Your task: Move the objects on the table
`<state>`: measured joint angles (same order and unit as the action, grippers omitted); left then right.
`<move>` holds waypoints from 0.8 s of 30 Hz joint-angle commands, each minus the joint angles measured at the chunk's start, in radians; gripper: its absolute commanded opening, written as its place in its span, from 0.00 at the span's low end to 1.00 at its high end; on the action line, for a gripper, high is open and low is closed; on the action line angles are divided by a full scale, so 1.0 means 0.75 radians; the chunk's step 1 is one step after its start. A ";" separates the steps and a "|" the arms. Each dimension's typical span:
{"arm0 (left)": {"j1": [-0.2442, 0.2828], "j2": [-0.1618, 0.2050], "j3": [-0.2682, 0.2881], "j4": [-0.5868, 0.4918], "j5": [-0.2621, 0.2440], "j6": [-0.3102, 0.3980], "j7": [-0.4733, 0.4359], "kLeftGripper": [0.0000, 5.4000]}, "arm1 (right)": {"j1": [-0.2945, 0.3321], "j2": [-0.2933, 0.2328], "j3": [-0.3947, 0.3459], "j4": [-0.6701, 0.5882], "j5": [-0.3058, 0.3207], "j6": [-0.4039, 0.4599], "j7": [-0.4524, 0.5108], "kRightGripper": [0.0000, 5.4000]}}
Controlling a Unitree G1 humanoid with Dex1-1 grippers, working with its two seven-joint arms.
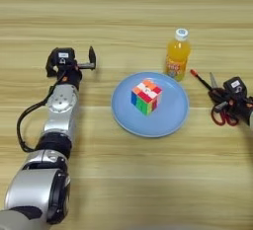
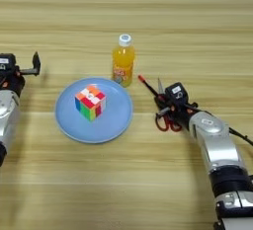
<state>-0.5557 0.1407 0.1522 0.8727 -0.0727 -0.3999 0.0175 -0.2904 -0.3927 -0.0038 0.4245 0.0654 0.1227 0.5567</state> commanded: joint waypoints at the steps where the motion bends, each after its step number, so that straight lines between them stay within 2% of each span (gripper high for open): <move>1: -0.002 0.004 -0.004 -0.017 0.018 0.005 0.009 1.00 | 0.030 0.000 -0.001 -0.026 0.009 0.029 0.002 0.11; 7: -0.004 0.004 -0.004 -0.015 0.019 0.005 0.009 1.00 | 0.051 -0.016 -0.067 -0.195 0.062 0.072 -0.024 0.11; 13: -0.007 0.004 -0.004 -0.011 0.019 0.005 0.010 1.00 | 0.086 -0.030 -0.097 -0.316 0.080 0.116 -0.034 0.11; 20: -0.008 0.005 -0.004 -0.009 0.019 0.006 0.009 1.00 | 0.112 -0.041 -0.124 -0.395 0.090 0.145 -0.049 0.11; 24: -0.009 0.005 -0.003 -0.007 0.019 0.005 0.009 1.00 | 0.103 -0.057 -0.167 -0.356 0.089 0.142 -0.081 0.11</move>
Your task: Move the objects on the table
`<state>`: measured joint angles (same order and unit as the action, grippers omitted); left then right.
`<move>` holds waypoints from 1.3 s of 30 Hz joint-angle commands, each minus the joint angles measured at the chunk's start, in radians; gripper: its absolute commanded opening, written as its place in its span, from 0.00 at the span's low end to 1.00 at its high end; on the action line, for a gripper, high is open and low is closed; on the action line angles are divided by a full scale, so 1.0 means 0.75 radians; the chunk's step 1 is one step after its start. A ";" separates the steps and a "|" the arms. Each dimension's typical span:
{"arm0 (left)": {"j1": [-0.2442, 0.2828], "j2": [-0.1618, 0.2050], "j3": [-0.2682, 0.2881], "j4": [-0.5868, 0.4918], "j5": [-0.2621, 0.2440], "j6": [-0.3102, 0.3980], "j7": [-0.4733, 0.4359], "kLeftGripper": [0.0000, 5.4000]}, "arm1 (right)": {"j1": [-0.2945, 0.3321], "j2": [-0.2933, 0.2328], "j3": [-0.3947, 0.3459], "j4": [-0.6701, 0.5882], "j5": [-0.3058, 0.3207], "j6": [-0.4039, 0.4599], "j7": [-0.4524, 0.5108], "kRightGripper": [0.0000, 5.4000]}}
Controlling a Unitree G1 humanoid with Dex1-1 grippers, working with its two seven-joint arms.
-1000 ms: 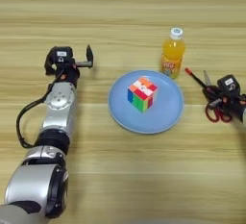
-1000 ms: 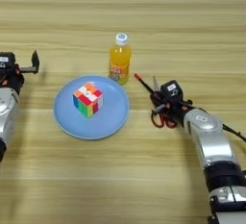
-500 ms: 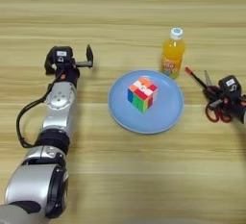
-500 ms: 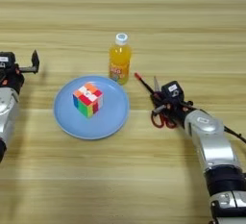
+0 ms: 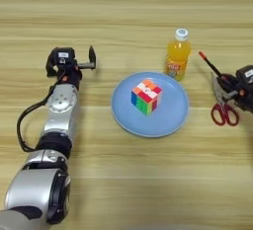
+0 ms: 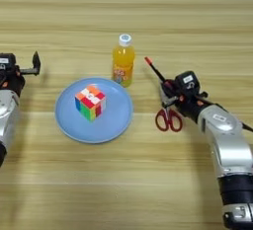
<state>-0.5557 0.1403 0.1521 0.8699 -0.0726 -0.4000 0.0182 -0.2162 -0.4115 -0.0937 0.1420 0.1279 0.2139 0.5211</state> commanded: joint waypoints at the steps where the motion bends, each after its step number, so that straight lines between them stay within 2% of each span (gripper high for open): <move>1: -0.010 0.005 -0.003 -0.003 0.018 0.005 0.008 1.00 | 0.001 -0.037 -0.056 0.038 0.005 0.017 -0.041 0.11; 9: -0.011 0.006 -0.003 -0.001 0.019 0.004 0.008 1.00 | -0.007 -0.068 -0.084 0.153 -0.018 0.002 -0.077 0.11; 23: -0.005 0.003 -0.005 -0.011 0.020 0.005 0.012 1.00 | -0.019 -0.053 -0.012 0.284 -0.030 -0.034 -0.048 0.11; 24: -0.006 0.003 -0.005 -0.011 0.020 0.005 0.012 1.00 | -0.020 -0.051 -0.013 0.285 -0.023 -0.035 -0.044 0.16; 27: -0.006 0.004 -0.005 -0.011 0.021 0.005 0.013 1.00 | -0.022 -0.042 -0.024 0.265 -0.004 -0.050 -0.038 0.23; 39: -0.005 0.004 -0.005 -0.009 0.021 0.003 0.013 1.00 | -0.018 -0.041 -0.063 0.181 0.032 -0.076 -0.063 0.45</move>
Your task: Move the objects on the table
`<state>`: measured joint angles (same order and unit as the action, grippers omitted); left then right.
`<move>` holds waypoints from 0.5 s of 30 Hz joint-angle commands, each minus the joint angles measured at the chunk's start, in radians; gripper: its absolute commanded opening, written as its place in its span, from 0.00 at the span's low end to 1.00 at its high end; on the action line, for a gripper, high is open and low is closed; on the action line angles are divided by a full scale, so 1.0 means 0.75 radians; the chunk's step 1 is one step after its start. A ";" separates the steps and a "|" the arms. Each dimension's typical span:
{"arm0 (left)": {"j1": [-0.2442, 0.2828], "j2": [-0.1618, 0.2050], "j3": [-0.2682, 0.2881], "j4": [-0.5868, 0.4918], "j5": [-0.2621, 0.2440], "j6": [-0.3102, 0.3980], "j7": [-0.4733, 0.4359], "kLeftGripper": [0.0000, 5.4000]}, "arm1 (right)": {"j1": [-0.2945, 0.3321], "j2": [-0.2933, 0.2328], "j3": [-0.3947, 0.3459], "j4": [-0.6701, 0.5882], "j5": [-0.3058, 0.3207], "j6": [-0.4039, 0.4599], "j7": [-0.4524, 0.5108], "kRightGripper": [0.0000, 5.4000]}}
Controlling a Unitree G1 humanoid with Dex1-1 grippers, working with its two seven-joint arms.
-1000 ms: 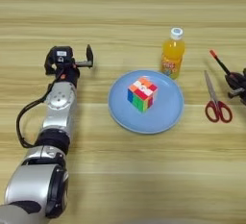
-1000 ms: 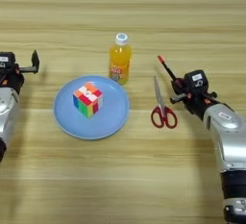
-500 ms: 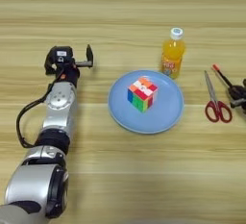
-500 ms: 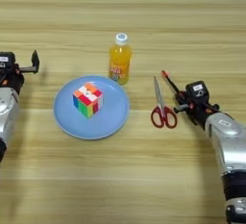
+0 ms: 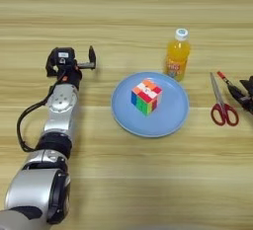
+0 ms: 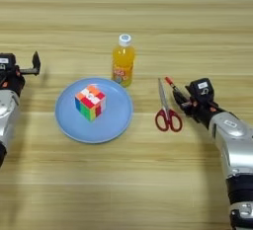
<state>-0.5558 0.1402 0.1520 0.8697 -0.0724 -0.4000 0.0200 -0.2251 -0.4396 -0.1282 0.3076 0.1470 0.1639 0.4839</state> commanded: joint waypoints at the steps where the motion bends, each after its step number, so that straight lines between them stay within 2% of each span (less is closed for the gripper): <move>1: -0.005 0.004 -0.005 -0.009 0.021 0.003 0.010 1.00 | -0.006 -0.002 -0.021 -0.046 0.006 -0.016 -0.020 0.48; 7: -0.005 0.004 -0.005 -0.009 0.020 0.001 0.010 1.00 | -0.016 0.021 -0.059 -0.086 0.028 -0.059 -0.061 0.60; 15: -0.004 0.003 -0.004 -0.015 0.018 -0.003 0.006 1.00 | -0.074 0.072 -0.134 -0.062 0.077 -0.185 -0.140 0.75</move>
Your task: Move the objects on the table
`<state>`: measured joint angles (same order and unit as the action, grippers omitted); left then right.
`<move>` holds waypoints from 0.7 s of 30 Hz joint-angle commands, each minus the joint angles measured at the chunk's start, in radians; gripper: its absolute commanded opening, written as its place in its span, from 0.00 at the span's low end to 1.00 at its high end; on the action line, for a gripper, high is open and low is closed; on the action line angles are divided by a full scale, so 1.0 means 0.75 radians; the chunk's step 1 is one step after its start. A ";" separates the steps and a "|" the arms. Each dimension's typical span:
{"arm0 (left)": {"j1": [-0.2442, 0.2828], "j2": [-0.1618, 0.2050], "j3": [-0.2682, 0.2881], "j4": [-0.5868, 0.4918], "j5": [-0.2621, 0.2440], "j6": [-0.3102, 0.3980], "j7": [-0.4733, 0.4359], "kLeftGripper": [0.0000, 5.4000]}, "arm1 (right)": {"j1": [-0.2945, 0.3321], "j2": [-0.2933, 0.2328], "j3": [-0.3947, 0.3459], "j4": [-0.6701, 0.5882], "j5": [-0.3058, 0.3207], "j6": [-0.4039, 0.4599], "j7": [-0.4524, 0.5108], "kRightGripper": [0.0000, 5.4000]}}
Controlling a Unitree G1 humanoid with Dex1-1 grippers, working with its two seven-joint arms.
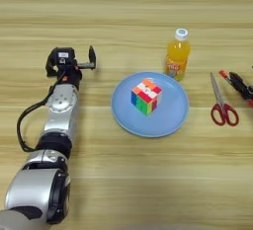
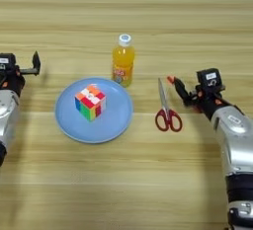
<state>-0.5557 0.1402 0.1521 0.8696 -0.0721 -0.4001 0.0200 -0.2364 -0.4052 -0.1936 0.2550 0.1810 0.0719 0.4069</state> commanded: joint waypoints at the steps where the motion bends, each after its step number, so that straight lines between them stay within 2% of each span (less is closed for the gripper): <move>1: -0.003 0.003 -0.004 -0.017 0.017 -0.003 0.005 1.00 | -0.064 0.031 -0.053 0.012 0.035 -0.079 -0.044 0.77; 6: -0.003 0.003 -0.002 -0.021 0.013 -0.007 -0.001 1.00 | -0.106 0.058 -0.076 0.070 0.021 -0.176 -0.105 0.87; 12: -0.003 0.006 -0.002 -0.022 0.014 -0.012 -0.005 1.00 | -0.196 0.075 -0.093 0.243 -0.017 -0.309 -0.216 0.99; 21: 0.002 0.006 -0.003 -0.041 0.008 -0.023 -0.025 1.00 | -0.294 0.080 -0.100 0.532 -0.078 -0.482 -0.356 1.00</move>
<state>-0.5555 0.1398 0.1521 0.8568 -0.0727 -0.4070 0.0095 -0.4274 -0.3482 -0.2669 0.6022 0.1383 -0.2637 0.1573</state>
